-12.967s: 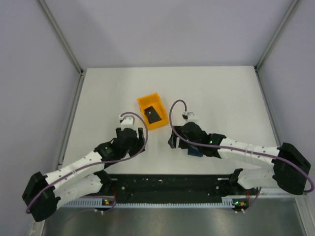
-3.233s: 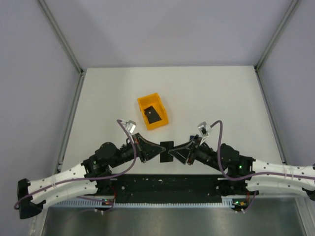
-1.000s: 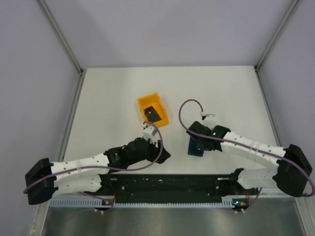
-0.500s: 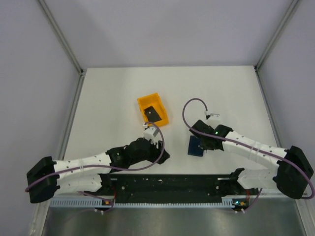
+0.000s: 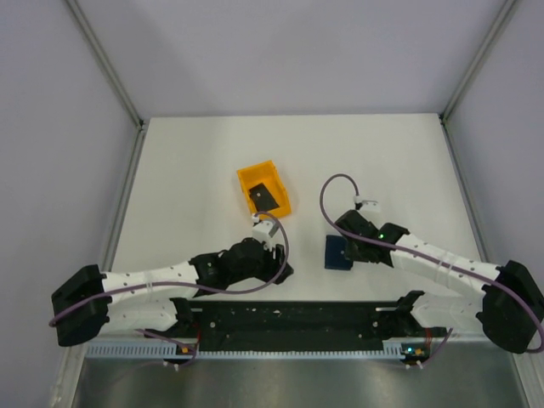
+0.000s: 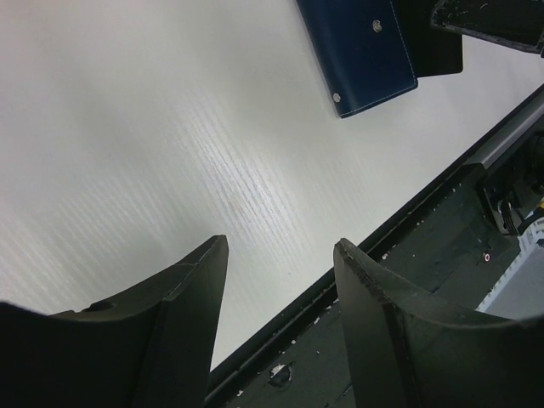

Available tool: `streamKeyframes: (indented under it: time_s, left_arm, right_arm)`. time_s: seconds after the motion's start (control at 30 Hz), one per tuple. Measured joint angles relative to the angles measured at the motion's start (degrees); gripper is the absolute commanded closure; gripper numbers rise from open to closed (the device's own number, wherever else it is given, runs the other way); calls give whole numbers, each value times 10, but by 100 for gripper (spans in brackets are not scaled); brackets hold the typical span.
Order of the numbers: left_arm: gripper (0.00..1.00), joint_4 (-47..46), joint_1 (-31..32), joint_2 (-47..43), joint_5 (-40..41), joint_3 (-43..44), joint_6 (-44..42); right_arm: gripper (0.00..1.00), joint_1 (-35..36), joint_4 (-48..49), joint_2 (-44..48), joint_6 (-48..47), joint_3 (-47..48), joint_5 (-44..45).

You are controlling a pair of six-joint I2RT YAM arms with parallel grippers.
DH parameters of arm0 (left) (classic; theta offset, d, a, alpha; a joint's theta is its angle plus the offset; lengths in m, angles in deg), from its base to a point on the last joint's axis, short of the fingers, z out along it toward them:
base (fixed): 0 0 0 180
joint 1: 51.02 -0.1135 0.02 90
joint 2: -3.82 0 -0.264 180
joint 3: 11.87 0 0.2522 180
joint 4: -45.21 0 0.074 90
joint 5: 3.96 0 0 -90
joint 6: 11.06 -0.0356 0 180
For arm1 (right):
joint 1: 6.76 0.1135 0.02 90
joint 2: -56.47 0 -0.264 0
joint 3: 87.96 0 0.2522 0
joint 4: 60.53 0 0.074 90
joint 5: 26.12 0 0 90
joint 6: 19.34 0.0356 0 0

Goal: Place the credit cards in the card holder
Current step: Turn over the card slot in the card holder.

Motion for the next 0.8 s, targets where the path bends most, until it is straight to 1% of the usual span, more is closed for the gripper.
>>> streamKeyframes:
  time_s: [0.13,0.23,0.27,0.37,0.63,0.8]
  left_arm:
    - [44,-4,0,5,0,2,0]
    - [48,-9,0,19,1,7,-2]
    - [52,-9,0,26,3,10,-4]
    - [53,-13,0,45,11,21,-10]
    - [60,-34,0,126,27,66,-18]
    - [68,-43,0,180,28,91,-22]
  right_arm:
    - [100,-1,24,13,-5,-12,-15]
    - [100,-1,40,42,-9,-31,-24]
    - [100,-1,43,50,-10,-35,-26]
    - [100,-1,62,79,-19,-50,-38]
    - [100,-1,116,114,-37,-83,-71]
    - [100,-1,140,132,-45,-90,-90]
